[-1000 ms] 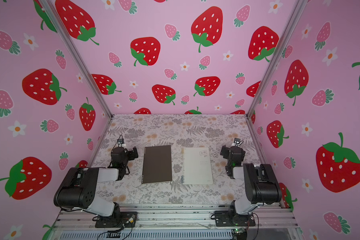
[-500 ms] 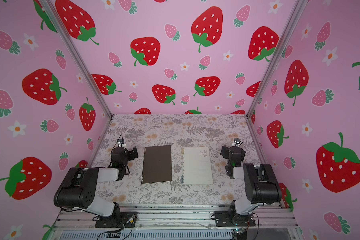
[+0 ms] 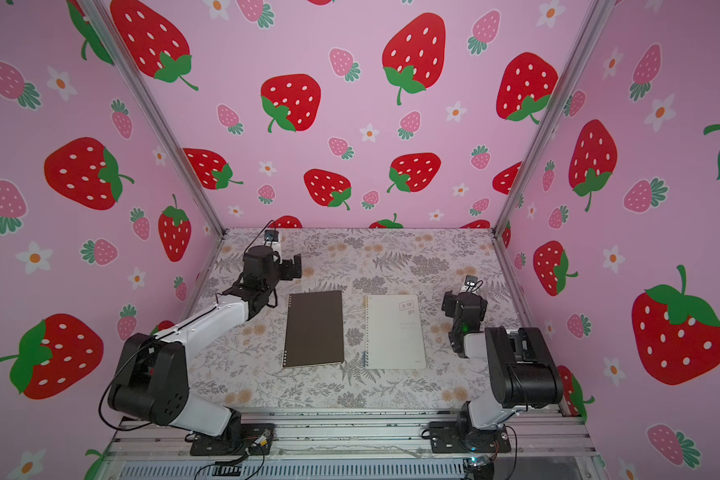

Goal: Tear off pages from different notebooks
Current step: Open the notebook at the center of the board.

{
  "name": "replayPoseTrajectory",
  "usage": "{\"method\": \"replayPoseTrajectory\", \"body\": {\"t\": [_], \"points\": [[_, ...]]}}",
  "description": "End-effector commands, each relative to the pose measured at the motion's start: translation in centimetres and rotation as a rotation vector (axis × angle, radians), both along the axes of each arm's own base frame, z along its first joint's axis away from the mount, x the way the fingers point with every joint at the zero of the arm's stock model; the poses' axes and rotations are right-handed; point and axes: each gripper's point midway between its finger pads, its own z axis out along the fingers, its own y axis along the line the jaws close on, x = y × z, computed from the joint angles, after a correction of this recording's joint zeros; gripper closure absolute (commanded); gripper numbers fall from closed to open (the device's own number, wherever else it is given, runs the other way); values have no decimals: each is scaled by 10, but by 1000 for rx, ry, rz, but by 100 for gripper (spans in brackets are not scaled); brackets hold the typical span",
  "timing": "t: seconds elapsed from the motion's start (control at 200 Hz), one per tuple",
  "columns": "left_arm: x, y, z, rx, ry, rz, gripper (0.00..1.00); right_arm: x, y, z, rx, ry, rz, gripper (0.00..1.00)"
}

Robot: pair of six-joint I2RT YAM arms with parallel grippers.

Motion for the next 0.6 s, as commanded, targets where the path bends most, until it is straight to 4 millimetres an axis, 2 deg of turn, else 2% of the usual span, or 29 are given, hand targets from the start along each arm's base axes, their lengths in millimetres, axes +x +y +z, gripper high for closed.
{"method": "replayPoseTrajectory", "body": {"t": [0.0, 0.13, 0.17, 0.21, 0.26, 0.32, 0.365, 0.405, 0.45, 0.525, 0.595], "points": [[-21, -65, -53, 16, 198, -112, 1, 4, -1, 14, -15, -38, -12, 20], [-28, -135, -62, -73, 269, -264, 1, 6, 2, 19, -24, -50, 1, 24], [-30, -153, -61, -94, 296, -315, 1, 10, 3, 37, -66, -42, -20, 23], [-36, -172, -63, -129, 332, -387, 1, 15, 14, 54, -64, 28, 31, 27], [-42, -190, -64, -181, 375, -463, 1, 22, 22, 87, -45, -11, 74, 27], [-45, -199, -67, -230, 398, -492, 1, 29, 24, 118, -27, -66, 70, 27], [-44, -201, -69, -254, 408, -492, 0, 29, 21, 126, 15, -41, 35, 27], [-45, -203, -72, -254, 425, -498, 1, 27, 20, 122, 78, 11, 1, 27], [-47, -204, -79, -240, 456, -508, 0, 22, 27, 108, 161, 94, -8, 27], [-55, -210, -92, -245, 524, -538, 1, 14, 48, 80, 301, 213, 28, 31], [-65, -218, -103, -247, 584, -576, 5, 4, 67, 58, 422, 305, 46, 31]]}}
